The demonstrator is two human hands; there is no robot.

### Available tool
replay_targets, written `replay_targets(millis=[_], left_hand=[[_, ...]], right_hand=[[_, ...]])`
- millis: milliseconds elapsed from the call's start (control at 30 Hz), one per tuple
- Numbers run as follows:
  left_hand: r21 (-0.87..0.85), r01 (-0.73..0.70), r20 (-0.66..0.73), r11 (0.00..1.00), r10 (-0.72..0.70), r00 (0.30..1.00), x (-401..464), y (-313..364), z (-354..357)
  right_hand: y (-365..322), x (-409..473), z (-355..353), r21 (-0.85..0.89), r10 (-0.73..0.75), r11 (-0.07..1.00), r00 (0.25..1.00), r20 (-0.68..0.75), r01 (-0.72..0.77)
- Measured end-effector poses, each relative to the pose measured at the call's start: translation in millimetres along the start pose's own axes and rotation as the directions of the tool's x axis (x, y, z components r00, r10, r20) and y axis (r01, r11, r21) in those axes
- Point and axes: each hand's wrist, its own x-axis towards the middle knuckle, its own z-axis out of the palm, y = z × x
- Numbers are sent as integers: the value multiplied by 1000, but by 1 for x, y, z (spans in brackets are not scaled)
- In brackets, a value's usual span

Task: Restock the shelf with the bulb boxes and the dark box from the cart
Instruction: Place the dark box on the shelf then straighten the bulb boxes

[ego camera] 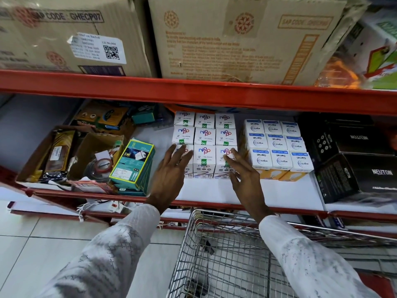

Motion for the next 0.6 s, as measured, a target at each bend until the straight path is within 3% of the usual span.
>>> replay_targets(millis=[333,600], left_hand=[[11,-2,-7,1000,2,1000,0,1,-3],[93,-50,-60,994,56,997,-3,3,-9]], right_hand=[[-2,-3,0,-17,-5,1000,1000,18,5],[-10,-9,-10,-211,-59,975,998,31,64]])
